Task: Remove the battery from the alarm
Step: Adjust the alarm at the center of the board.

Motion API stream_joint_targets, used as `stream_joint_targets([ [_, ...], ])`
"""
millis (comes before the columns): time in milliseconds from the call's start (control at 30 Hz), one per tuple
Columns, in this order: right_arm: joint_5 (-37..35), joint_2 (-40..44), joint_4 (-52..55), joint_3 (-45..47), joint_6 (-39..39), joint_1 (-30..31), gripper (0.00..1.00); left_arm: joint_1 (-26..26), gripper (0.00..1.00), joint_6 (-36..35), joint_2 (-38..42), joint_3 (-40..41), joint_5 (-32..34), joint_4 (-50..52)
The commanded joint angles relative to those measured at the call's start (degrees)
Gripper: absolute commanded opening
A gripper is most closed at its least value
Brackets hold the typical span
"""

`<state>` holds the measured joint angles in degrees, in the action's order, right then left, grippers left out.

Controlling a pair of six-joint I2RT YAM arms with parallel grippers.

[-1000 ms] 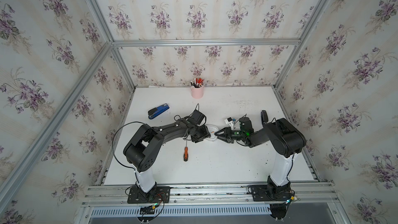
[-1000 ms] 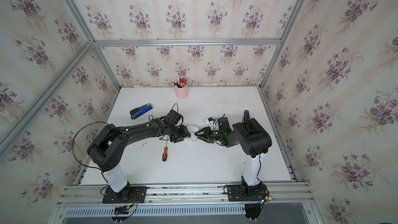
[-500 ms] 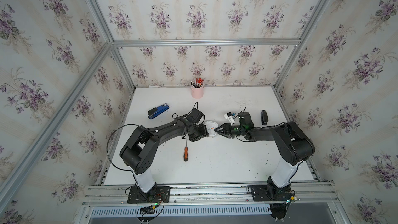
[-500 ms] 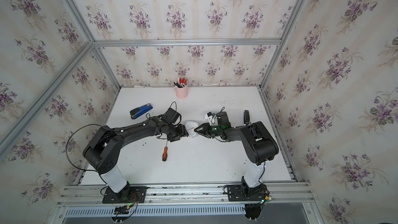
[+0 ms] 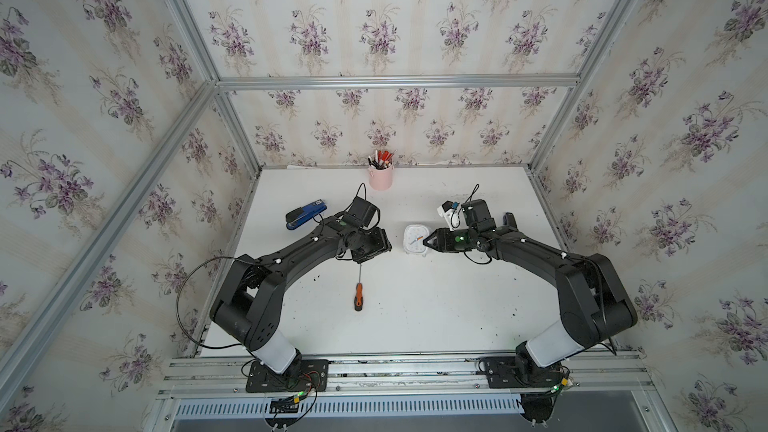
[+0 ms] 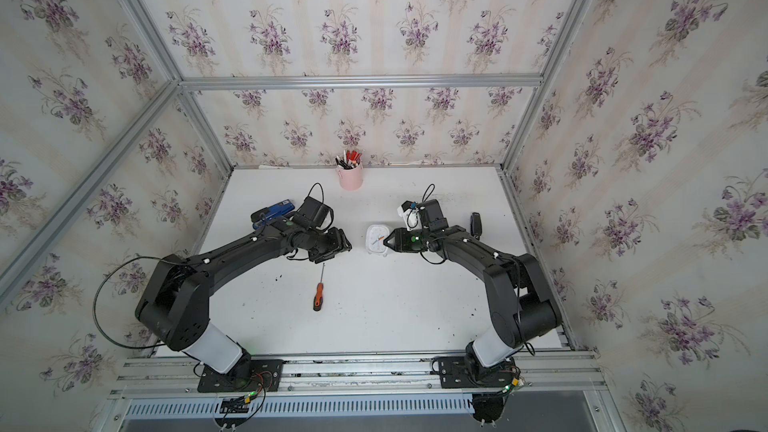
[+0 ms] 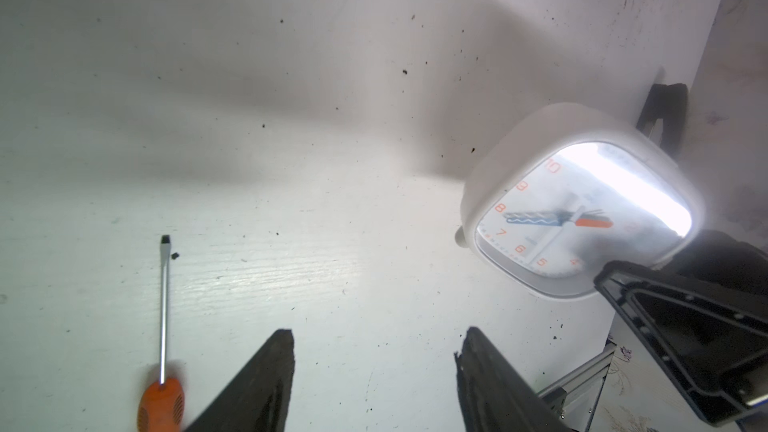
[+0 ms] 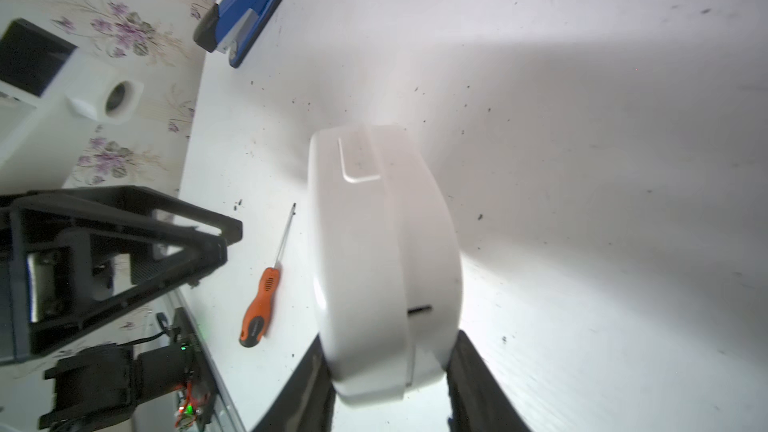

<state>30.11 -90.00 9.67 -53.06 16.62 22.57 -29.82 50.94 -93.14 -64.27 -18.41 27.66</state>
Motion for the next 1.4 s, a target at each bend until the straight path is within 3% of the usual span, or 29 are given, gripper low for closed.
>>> stream_joint_targets([
  [0, -10.59, 2.31, 9.62, -2.37, -6.93, 1.00, 0.18, 0.54, 0.67, -2.20, 0.47, -0.49, 0.56, 1.60],
  [300, -30.14, 1.81, 18.73, -7.80, -10.21, 7.82, 0.17, 2.52, 0.68, -4.66, 1.02, -1.29, 0.27, 2.98],
  [567, -46.64, -2.04, 24.49, -13.01, -9.59, 18.13, 0.13, 5.17, 0.68, -7.21, 2.34, -1.30, 0.02, 4.34],
  [1000, -72.10, -12.92, 34.14, -17.84, -7.86, 33.02, 0.09, 7.41, 0.67, -9.43, 2.74, -0.08, -1.08, 3.86],
  [1167, -76.62, -15.25, 35.79, -18.29, -4.42, 36.57, 0.13, 8.47, 0.68, -10.56, 3.86, 1.19, -1.46, 3.80],
  [1367, -76.39, -19.91, 38.54, -19.19, 2.16, 40.66, 0.16, 10.03, 0.67, -11.55, 4.95, 3.45, -1.80, 2.75],
])
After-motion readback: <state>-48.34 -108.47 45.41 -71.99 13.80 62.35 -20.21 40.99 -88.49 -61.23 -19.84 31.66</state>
